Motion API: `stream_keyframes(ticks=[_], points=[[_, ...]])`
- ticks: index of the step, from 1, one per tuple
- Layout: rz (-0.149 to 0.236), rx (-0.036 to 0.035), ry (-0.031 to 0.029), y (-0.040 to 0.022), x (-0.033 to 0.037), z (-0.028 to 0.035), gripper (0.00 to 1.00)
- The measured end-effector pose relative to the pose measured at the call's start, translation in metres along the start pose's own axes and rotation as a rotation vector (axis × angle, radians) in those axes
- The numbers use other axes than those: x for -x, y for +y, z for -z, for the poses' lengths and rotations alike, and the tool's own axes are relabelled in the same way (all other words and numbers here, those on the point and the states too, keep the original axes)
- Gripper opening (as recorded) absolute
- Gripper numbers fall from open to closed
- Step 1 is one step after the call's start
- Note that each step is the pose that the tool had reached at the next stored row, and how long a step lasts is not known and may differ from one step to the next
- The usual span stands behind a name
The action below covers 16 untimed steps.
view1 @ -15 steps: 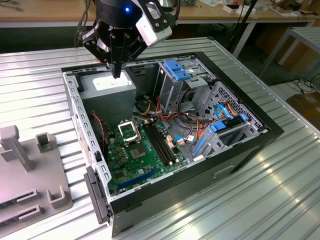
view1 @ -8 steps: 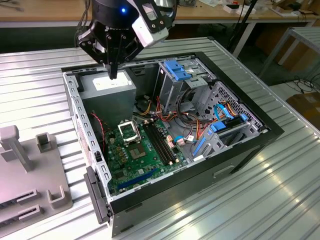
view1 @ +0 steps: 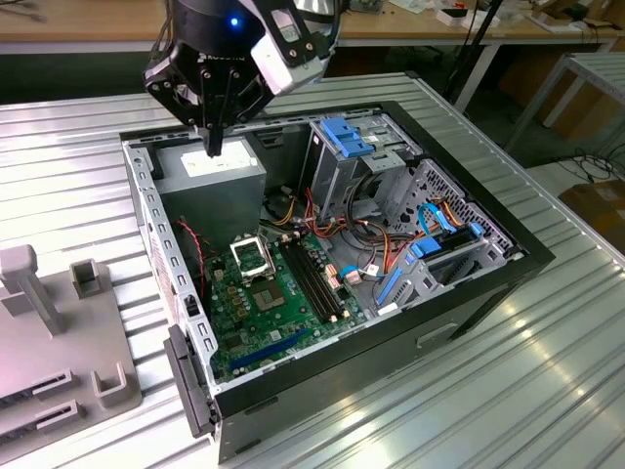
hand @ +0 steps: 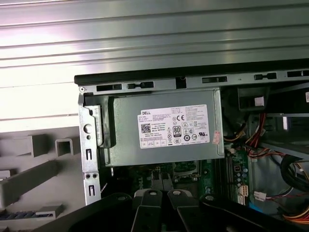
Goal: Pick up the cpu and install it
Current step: 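Reach for the cpu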
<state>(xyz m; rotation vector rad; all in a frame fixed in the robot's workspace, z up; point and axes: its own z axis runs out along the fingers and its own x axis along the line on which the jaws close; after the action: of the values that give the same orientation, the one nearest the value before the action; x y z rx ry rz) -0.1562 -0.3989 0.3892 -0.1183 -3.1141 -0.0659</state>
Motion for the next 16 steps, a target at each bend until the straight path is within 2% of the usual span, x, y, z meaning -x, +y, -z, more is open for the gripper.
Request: stream_keyframes(ticks=[3, 4, 8, 16], points=[[0.000, -0.0004, 0.0050, -0.0001, -0.0014, -0.0004, 0.11], [0.000, -0.0008, 0.0105, -0.0002, -0.0027, -0.0007, 0.11], [-0.001, -0.0014, 0.0194, -0.0004, -0.0047, -0.0014, 0.11], [-0.001, -0.0025, 0.0324, -0.0007, -0.0075, -0.0023, 0.11]])
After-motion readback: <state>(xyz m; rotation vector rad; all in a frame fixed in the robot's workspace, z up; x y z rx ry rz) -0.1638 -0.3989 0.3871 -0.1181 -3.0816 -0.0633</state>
